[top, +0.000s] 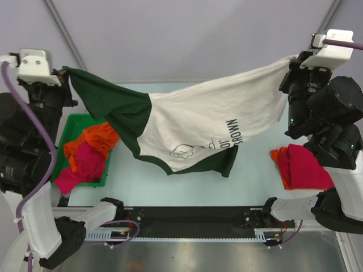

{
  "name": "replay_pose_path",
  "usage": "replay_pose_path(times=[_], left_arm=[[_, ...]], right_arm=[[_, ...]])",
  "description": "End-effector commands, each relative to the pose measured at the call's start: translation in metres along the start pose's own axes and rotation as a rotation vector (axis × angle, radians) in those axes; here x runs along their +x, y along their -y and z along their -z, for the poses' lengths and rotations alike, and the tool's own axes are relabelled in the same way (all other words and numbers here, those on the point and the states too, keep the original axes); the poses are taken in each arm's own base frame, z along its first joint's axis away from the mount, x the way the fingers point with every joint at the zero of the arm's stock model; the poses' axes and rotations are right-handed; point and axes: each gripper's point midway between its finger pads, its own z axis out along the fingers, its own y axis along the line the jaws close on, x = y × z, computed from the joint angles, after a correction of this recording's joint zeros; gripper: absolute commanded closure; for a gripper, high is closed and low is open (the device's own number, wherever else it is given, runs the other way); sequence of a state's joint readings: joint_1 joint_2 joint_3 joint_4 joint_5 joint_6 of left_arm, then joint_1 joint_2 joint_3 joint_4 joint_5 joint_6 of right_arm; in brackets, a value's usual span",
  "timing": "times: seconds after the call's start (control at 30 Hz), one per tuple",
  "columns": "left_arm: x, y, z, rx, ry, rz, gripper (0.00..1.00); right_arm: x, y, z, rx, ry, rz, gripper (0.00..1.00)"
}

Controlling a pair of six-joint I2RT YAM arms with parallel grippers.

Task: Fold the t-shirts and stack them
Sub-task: Flatten out the tshirt

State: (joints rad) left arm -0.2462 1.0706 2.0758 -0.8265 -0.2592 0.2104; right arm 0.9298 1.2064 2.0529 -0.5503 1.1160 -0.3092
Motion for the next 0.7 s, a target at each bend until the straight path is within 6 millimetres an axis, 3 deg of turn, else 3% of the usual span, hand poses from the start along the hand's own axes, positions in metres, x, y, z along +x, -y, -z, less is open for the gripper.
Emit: replay_pose_path(times=[0.0,0.03,0.1,0.13,0.17,0.23,0.33,0.37,0.4,0.47,0.53,0.6,0.67], left_arm=[[0.024,0.004,-0.019,-0.017,-0.072,-0.013,1.0],[0.024,0.004,-0.02,-0.018,-0.072,-0.015,1.0],[0.028,0.006,-0.024,-0.014,-0.078,-0.026,1.0],[0.03,0.008,-0.026,-0.011,-0.082,-0.025,1.0],[0.033,0.009,-0.028,-0.007,-0.087,-0.027,1.0],[0.039,0.015,-0.033,0.008,-0.102,-0.02,1.0],[0.041,0.016,-0.036,0.012,-0.106,-0.018,1.0],[0.039,0.016,-0.036,0.013,-0.096,-0.019,1.0],[0.044,0.018,-0.038,0.018,-0.106,-0.026,1.0],[0.047,0.022,-0.038,0.032,-0.105,-0.024,1.0],[0.054,0.024,-0.041,0.036,-0.119,-0.017,1.0],[0.056,0.025,-0.045,0.031,-0.128,-0.013,1.0],[0.052,0.021,-0.045,0.011,-0.116,-0.017,1.0]], right_arm=[[-0.031,0.01,0.009,-0.003,0.091,-0.087,1.0],[-0.048,0.023,0.012,0.012,0.156,-0.166,1.0],[-0.031,0.003,0.001,0.065,0.084,-0.049,1.0],[-0.03,0.005,0.0,0.071,0.04,0.001,1.0],[-0.02,-0.011,-0.004,0.056,0.008,0.056,1.0],[-0.023,-0.015,-0.003,0.047,0.034,-0.007,1.0],[-0.053,0.04,0.011,0.094,0.128,-0.23,1.0],[-0.053,0.04,0.011,0.085,0.136,-0.239,1.0],[-0.053,0.029,0.01,0.053,0.137,-0.223,1.0],[-0.036,-0.013,0.01,-0.063,0.069,-0.123,1.0],[-0.006,-0.067,0.006,-0.154,-0.002,0.039,1.0],[0.001,-0.066,0.003,-0.117,-0.02,0.021,1.0],[-0.017,-0.028,0.003,-0.041,0.029,-0.101,1.0]])
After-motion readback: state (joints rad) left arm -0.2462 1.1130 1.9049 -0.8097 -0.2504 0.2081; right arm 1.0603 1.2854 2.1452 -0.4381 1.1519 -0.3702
